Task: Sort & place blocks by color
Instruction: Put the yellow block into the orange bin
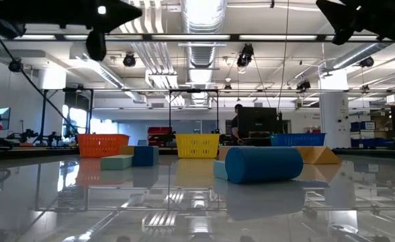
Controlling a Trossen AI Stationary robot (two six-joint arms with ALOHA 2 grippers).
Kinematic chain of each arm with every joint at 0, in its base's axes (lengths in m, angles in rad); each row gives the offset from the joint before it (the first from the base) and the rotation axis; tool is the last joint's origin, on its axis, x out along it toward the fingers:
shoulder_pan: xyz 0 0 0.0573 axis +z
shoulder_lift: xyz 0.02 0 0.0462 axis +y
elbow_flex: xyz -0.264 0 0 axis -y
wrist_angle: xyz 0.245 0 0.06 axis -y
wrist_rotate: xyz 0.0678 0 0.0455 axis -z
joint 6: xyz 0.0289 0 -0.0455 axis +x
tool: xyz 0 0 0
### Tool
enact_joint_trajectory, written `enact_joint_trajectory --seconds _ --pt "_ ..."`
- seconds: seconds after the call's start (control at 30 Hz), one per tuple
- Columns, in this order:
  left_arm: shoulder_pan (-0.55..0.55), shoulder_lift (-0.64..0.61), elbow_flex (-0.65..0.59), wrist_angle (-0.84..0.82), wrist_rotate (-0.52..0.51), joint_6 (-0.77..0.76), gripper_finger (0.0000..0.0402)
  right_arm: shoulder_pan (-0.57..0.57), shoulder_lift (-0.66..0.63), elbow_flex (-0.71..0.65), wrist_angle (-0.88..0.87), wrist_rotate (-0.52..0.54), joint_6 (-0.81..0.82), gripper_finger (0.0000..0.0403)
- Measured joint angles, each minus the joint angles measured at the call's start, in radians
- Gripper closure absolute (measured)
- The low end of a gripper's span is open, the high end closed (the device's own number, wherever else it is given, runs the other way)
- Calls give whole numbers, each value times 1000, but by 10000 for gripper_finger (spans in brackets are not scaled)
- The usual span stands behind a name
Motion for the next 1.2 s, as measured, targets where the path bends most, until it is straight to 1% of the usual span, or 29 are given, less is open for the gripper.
enact_joint_trajectory --seconds 0.07,0.27,0.37,0.53,0.67,0.77,0.9,0.97,1.03,1.2 --pt "0 53 41 -57 -3 -42 402 0 0 0 -4 1 -10 202" --pt "0 196 193 -326 -9 -196 402 0 0 0 -7 1 -25 202" --pt "0 257 281 -523 -12 -293 402 0 0 0 -7 1 -32 202" --pt "-2 338 451 -904 -11 -457 402 0 0 0 -7 3 -40 202" --pt "-13 408 590 -1209 -5 -624 402 0 0 0 -7 4 -44 202" --pt "-31 469 690 -1430 21 -760 402 0 0 0 -8 8 -44 202" --pt "-45 566 805 -1681 93 -939 402 0 0 0 -11 8 -44 202" --pt "-46 619 856 -1773 135 -990 402 0 -1 0 -13 8 -46 202" --pt "-45 671 898 -1829 166 -994 402 0 -1 0 -14 9 -53 202" --pt "-41 742 940 -1855 189 -960 402 0 -1 0 -15 11 -78 202"
